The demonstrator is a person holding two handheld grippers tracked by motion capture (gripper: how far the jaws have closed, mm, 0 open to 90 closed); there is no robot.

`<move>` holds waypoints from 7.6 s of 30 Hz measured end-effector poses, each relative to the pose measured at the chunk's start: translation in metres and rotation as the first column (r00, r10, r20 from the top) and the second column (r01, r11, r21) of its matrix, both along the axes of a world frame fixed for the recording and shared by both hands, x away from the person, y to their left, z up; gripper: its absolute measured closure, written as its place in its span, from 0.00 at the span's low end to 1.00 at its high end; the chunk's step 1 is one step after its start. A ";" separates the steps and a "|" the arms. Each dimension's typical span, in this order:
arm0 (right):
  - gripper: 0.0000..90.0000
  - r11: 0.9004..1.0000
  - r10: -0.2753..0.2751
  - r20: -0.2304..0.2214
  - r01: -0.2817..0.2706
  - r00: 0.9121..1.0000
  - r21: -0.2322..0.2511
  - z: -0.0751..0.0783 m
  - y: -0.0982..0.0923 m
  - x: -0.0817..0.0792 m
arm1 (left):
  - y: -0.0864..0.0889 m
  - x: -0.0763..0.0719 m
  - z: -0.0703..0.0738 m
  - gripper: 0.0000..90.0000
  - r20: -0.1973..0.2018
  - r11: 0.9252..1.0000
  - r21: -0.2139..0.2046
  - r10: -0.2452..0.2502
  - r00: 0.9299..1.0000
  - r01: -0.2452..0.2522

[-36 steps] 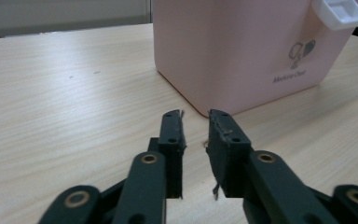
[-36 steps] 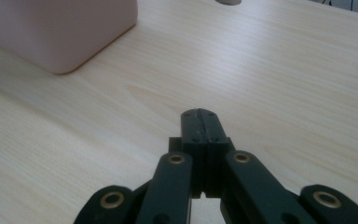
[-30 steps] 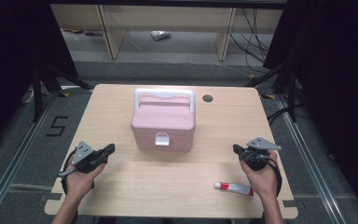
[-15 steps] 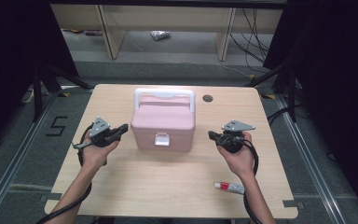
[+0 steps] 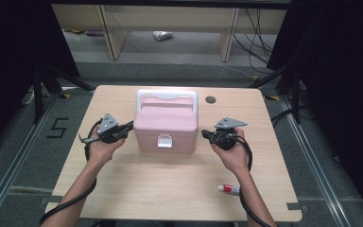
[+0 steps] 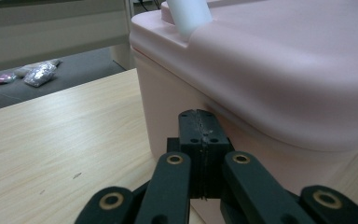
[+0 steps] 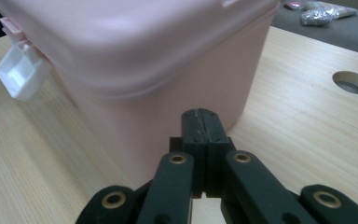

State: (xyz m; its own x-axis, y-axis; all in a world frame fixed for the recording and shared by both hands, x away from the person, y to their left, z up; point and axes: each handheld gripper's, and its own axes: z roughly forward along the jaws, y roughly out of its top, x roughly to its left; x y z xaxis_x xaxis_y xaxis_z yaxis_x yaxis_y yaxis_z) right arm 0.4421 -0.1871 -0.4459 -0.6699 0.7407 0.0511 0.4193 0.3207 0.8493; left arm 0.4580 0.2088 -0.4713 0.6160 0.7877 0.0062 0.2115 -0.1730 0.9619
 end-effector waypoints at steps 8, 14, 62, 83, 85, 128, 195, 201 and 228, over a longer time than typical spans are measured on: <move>1.00 1.000 -0.003 -0.001 0.003 1.000 -0.003 0.001 -0.002 0.001 | -0.012 0.001 0.000 1.00 -0.011 1.000 0.009 -0.020 1.000 0.020; 1.00 1.000 0.026 0.004 -0.026 1.000 -0.017 0.002 -0.006 0.002 | -0.017 0.001 0.001 1.00 -0.015 0.999 0.027 -0.030 0.999 0.030; 1.00 0.978 -0.206 0.012 0.206 0.979 -0.030 0.004 -0.121 -0.052 | -0.135 -0.018 0.008 1.00 -0.034 0.969 0.093 -0.228 0.973 0.230; 1.00 0.971 -0.233 0.028 0.234 0.972 -0.043 0.005 -0.131 -0.055 | -0.146 -0.016 0.006 0.97 -0.046 0.969 0.065 -0.235 0.971 0.238; 1.00 0.970 -0.239 0.034 0.240 0.971 -0.039 0.005 -0.131 -0.054 | -0.136 -0.016 0.006 0.81 -0.069 0.973 0.022 -0.228 0.971 0.230; 0.84 0.932 -0.362 0.062 0.363 0.930 -0.001 0.017 -0.133 -0.082 | -0.133 -0.016 0.062 0.56 -0.103 0.961 -0.235 -0.171 0.980 0.143; 1.00 0.961 -0.274 0.105 0.266 0.956 0.079 0.032 -0.113 -0.088 | -0.164 0.042 0.086 0.79 -0.281 0.939 -0.333 -0.191 0.940 0.092; 1.00 0.956 -0.285 0.089 0.277 0.954 0.095 0.035 -0.112 -0.089 | -0.153 0.032 0.090 0.59 -0.215 0.955 -0.273 -0.182 0.959 0.120; 1.00 0.950 -0.308 0.150 0.294 0.940 0.106 0.050 -0.107 -0.084 | -0.127 -0.054 0.065 0.98 -0.114 0.946 -0.175 -0.293 0.949 0.272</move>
State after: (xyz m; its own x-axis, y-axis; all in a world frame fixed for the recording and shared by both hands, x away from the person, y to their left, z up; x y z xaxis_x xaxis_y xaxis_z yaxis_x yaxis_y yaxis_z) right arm 0.3578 -0.2943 -0.3956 -0.4207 0.9067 0.0285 0.3395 0.1283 0.9318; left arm 0.4045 0.0820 -0.4066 0.7996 0.5654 -0.2023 0.3071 -0.0954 0.9469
